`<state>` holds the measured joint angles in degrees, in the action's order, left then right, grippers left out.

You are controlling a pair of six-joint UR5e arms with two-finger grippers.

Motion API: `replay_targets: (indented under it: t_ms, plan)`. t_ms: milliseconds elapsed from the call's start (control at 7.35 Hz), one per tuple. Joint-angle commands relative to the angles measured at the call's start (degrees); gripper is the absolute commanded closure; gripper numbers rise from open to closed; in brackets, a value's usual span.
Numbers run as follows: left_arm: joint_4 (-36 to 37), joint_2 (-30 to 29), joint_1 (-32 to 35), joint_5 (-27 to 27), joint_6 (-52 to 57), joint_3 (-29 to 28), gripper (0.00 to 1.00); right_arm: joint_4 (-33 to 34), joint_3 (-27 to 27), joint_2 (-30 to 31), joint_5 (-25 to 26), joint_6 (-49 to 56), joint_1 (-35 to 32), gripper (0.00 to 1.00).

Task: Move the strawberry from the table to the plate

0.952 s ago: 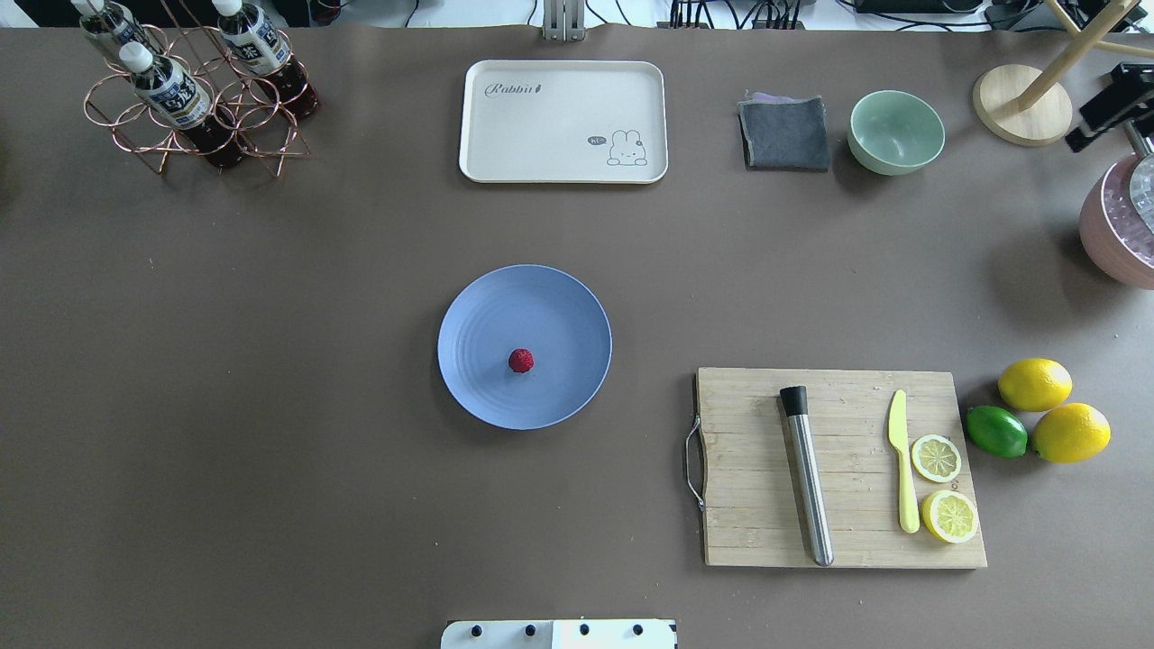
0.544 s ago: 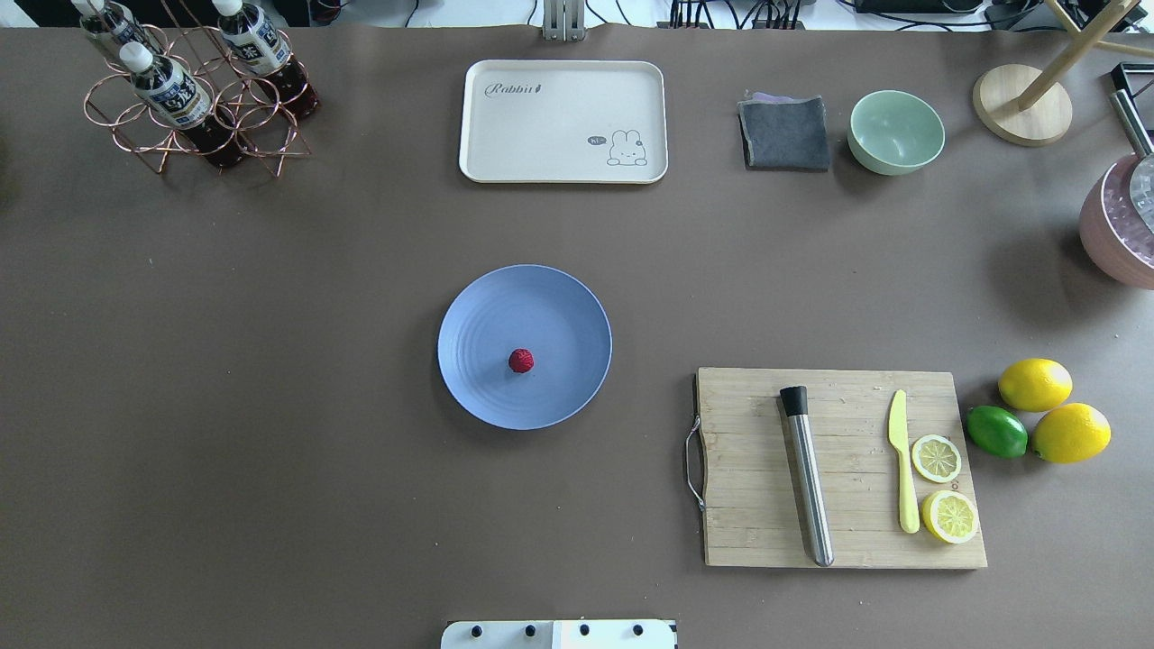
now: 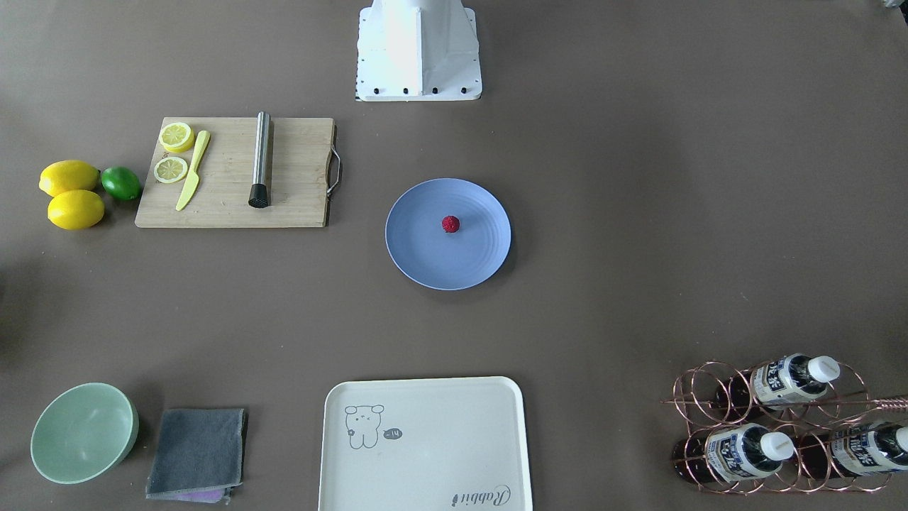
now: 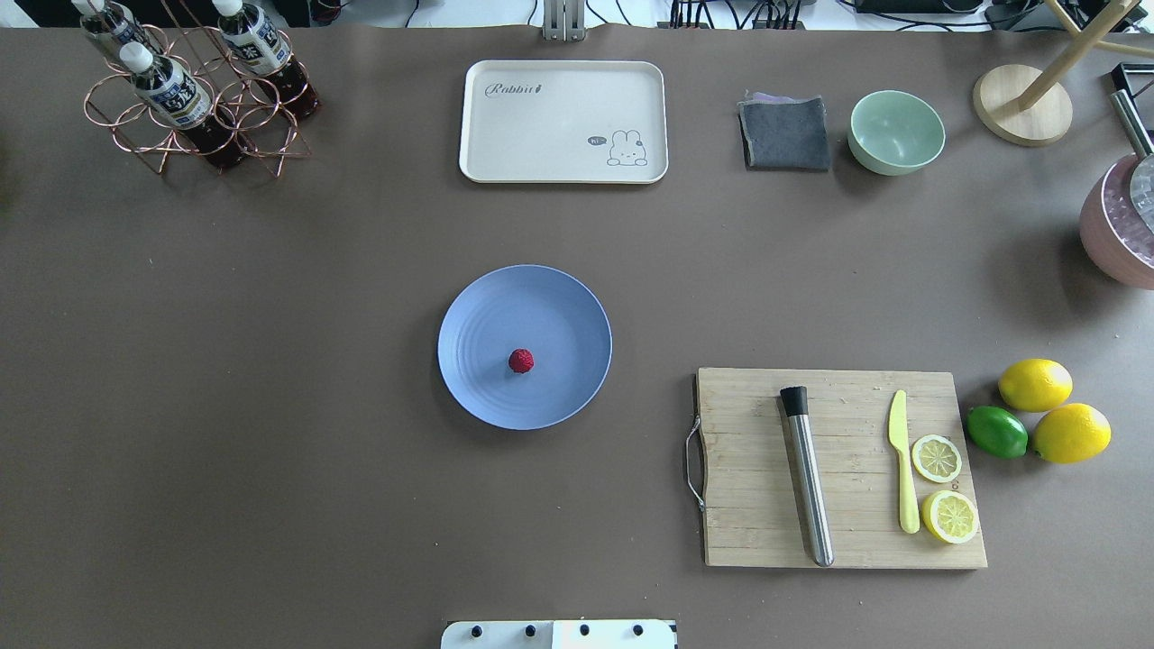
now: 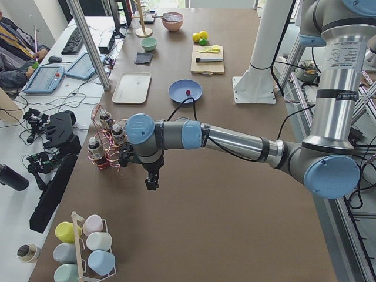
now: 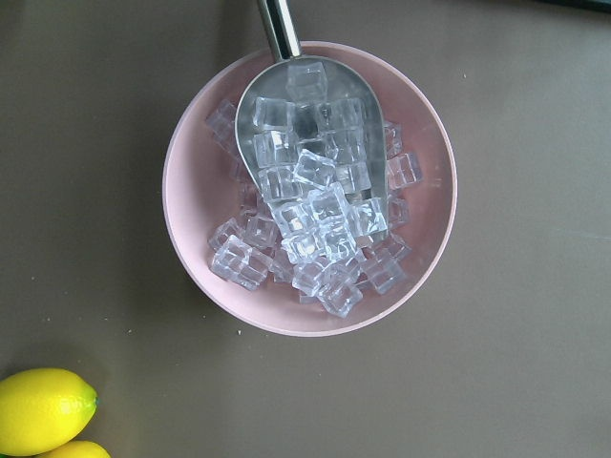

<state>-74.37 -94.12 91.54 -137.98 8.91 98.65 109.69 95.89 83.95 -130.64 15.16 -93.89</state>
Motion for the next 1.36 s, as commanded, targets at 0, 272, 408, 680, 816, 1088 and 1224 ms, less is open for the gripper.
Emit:
replay_targets:
  t_ms: [0,272,408,680,816,1088,1224]
  plan:
    - [-0.1,0.9,1.7,3.0,0.1,0.1,0.03,0.0,-0.2,0.4,0.5,0.0,-0.2,0.00]
    - [0.0,1.6,3.1,3.7,0.1,0.8,0.03,0.0,-0.3,0.2,0.4,-0.1,0.1,0.00]
    - [0.2,1.7,2.9,4.9,-0.6,0.7,0.03,0.0,0.0,0.4,0.5,-0.1,0.1,0.00]
    - [-0.8,5.1,2.9,6.3,-0.5,4.0,0.03,-0.2,0.1,0.7,-0.1,-0.2,0.1,0.00]
    - [-0.8,5.7,3.4,6.8,-1.6,5.6,0.03,-0.1,0.9,0.9,-0.1,0.0,0.0,0.00]
    - [-0.8,8.6,3.6,7.2,-1.2,8.1,0.03,-0.3,1.3,1.8,0.6,0.0,0.1,0.00]
    - [-0.7,8.6,3.5,7.2,-1.2,8.1,0.03,-0.4,1.2,2.1,0.3,0.0,0.1,0.00]
